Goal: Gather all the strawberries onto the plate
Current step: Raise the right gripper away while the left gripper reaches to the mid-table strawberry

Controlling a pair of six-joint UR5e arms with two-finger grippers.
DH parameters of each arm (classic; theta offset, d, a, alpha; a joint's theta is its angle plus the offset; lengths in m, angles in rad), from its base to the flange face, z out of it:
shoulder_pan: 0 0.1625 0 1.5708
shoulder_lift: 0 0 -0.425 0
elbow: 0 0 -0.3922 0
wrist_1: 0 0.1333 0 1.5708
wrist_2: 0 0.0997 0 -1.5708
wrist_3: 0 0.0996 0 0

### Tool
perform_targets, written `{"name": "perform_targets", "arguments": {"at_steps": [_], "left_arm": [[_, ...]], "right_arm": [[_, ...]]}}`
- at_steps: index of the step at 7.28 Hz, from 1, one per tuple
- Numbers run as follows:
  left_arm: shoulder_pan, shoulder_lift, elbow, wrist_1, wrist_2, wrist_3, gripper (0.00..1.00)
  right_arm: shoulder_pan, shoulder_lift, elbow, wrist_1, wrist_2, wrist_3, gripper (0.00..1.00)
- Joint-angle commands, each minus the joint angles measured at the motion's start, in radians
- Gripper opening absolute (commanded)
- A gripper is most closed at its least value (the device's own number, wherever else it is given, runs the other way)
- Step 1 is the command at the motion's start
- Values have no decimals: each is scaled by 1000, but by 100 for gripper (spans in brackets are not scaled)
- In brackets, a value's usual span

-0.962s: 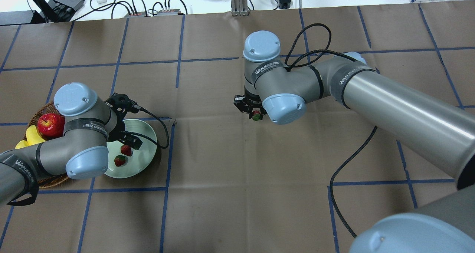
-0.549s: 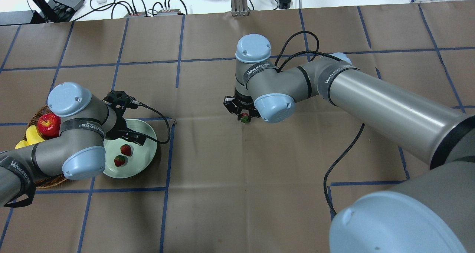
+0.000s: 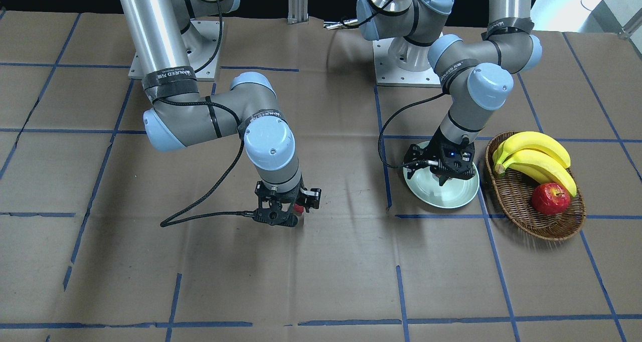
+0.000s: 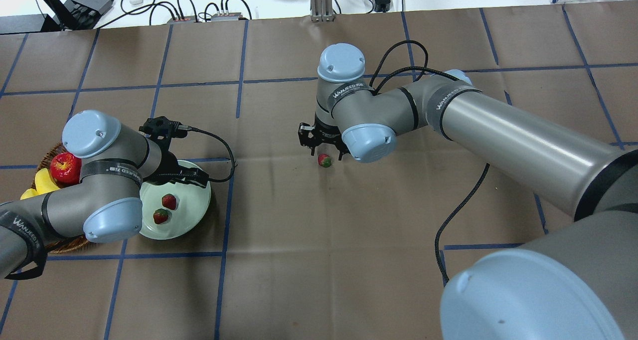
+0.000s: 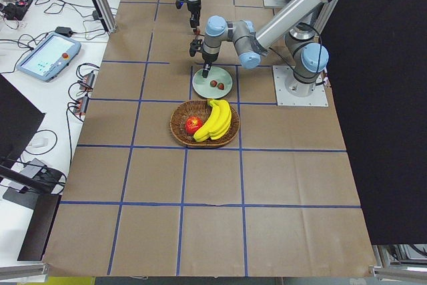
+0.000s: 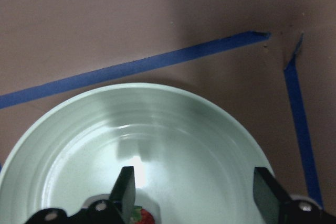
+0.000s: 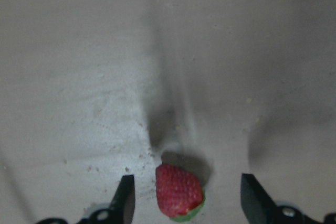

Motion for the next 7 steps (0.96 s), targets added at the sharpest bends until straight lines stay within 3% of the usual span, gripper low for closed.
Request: {"name": "perform_targets", "arguments": {"at_steps": [1, 4, 7], "left_arm": [[-83, 15, 3, -2, -20, -173, 99], [-309, -17, 102, -34, -24, -544, 99], [-500, -231, 312, -42, -63, -842, 99]], "right_arm": [[-46, -104, -46, 168, -16, -34, 100], [-158, -282, -136, 552, -69, -208, 100], [-314, -474, -102, 704, -89, -523, 100]]}}
